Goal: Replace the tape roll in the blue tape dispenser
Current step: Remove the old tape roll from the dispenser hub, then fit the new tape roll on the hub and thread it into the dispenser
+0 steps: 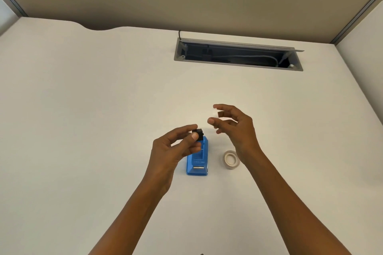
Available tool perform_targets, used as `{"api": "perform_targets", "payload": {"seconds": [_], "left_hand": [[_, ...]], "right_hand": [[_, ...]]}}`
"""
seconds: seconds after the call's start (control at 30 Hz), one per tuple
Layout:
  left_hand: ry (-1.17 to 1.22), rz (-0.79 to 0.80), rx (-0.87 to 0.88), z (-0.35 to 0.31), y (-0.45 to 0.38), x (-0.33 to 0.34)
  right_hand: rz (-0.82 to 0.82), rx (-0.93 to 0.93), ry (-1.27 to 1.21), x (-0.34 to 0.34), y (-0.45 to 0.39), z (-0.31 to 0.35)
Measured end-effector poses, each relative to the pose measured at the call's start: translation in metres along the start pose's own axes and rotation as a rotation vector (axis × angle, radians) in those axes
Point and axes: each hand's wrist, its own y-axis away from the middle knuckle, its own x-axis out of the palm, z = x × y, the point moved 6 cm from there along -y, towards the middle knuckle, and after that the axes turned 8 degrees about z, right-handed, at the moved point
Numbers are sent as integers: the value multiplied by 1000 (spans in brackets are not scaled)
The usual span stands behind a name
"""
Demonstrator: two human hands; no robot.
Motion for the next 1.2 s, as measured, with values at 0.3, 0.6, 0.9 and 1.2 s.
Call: {"api": "perform_targets", "payload": {"seconds": [0.3,0.6,0.9,1.2], "left_hand": [[-63,30,-39,9,-7,-2],[-85,31,-54,9,-13,-7],[-55,51,-50,10,-9,-1],[-47,65,-58,12,4,11]], "right_hand": [[82,-81,542,19,-61,-37],[159,-56,582,30,-71,-43],[-45,148,627,-41,3,-53],[-55,189,843,-16,57,-72]]}}
